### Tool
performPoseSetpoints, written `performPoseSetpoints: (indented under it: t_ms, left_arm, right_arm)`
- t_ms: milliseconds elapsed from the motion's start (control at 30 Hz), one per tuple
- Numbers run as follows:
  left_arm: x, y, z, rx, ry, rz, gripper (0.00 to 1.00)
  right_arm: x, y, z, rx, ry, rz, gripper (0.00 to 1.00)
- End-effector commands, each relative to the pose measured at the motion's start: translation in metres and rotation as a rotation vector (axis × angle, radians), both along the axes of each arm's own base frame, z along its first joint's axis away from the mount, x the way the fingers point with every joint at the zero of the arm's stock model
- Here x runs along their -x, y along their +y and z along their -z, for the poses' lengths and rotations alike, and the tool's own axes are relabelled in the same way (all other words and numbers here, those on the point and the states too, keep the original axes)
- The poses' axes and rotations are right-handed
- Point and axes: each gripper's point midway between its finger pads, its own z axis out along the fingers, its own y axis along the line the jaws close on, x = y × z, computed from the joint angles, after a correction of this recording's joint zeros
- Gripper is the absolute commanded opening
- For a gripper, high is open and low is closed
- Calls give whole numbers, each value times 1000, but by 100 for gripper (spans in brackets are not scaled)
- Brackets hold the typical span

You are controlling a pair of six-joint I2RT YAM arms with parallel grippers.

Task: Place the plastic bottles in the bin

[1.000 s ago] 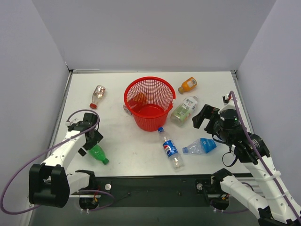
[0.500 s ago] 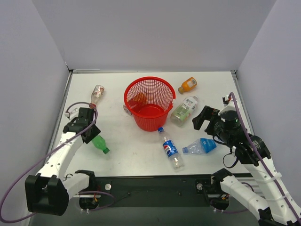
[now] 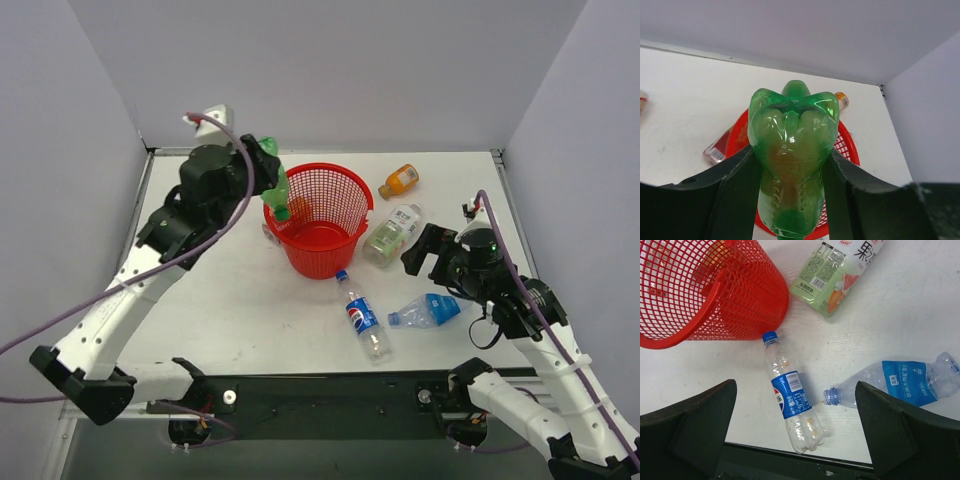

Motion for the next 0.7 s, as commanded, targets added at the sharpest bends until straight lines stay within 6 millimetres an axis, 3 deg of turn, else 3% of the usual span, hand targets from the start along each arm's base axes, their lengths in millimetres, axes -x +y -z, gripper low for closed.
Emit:
performPoseSetpoints:
  t_ms: [0,133,233,267,400,667]
  left_arm:
    - [-34,-58,-18,-79,-167,80,28]
    - [-56,-91,-2,-132,-187,121,30]
    - [-65,-110,12,-178,-180,147,43]
    - [-68,-112,19,-198,-170,143,56]
    - [-68,-114,22,-197,-173,149,77]
    - [-55,-99,-5,-226,-221,152,88]
  right_arm:
    - [7,1,-13,-44,-12,-3,99]
    - [17,-7,-19,-48,-33,13,99]
    - [24,-12,-19,-39,-35,15,99]
    - [26,-14,-17,-33,-28,17,99]
    - [33,-17,-13,-25,-17,16,99]
    - [33,-10,-3,-14,23,-27,100]
